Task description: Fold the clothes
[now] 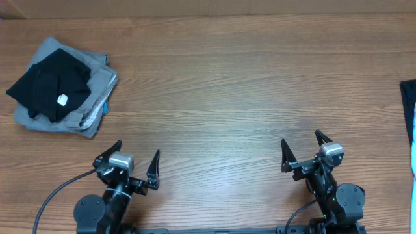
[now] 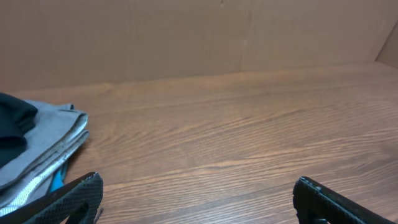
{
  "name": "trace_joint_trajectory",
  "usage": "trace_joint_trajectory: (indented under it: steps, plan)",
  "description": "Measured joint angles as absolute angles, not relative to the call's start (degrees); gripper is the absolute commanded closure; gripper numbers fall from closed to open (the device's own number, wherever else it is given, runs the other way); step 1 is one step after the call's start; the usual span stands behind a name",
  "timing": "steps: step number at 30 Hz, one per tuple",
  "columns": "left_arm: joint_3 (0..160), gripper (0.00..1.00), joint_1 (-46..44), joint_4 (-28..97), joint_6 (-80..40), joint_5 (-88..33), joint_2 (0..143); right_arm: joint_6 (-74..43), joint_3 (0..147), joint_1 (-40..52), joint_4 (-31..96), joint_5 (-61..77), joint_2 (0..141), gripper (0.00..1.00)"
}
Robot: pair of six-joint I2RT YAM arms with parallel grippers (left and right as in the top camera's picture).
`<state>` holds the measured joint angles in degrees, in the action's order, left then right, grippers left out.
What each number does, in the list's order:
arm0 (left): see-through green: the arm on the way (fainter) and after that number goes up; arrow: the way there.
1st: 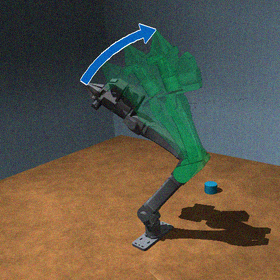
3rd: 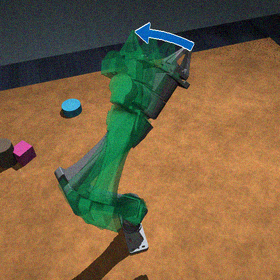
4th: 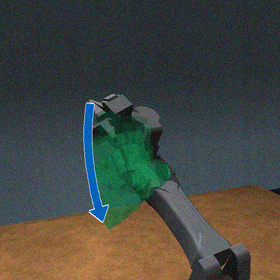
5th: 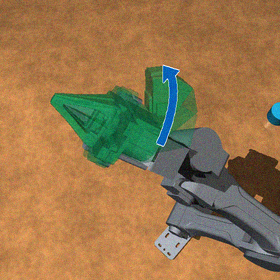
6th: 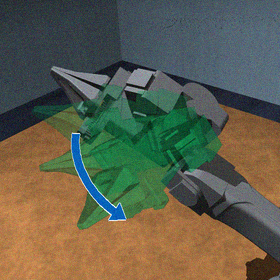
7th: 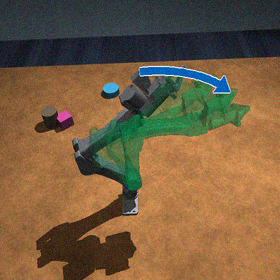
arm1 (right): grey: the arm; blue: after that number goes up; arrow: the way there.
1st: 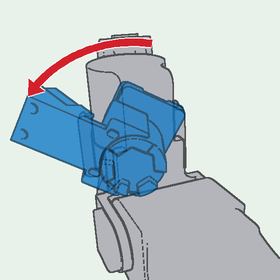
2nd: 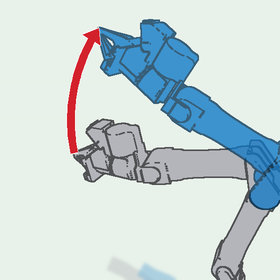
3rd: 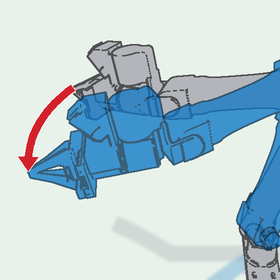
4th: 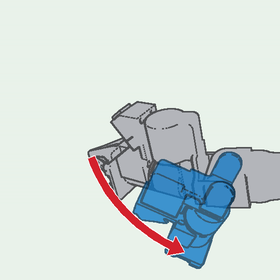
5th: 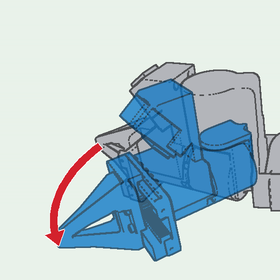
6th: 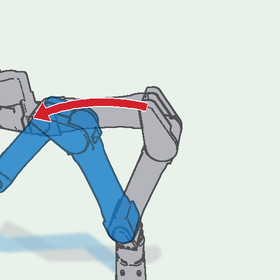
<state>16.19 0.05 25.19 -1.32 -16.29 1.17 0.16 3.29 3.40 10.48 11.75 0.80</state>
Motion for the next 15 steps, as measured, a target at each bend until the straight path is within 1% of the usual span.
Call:
trace_joint_trajectory:
  steps: [5,10,15]
  plan:
    - [10.61,0.00,-0.32,20.38,-1.39,-16.32,0.97,0.19,3.29,3.40,10.46,11.77,0.80,0.00]
    - [4.69,0.00,-0.47,11.84,-1.39,-16.29,0.91,0.19,3.29,3.40,10.48,11.79,0.80,0.00]
    - [3.25,0.00,-0.47,9.13,-1.39,-16.29,0.89,0.21,3.29,3.40,10.46,11.77,0.80,0.00]
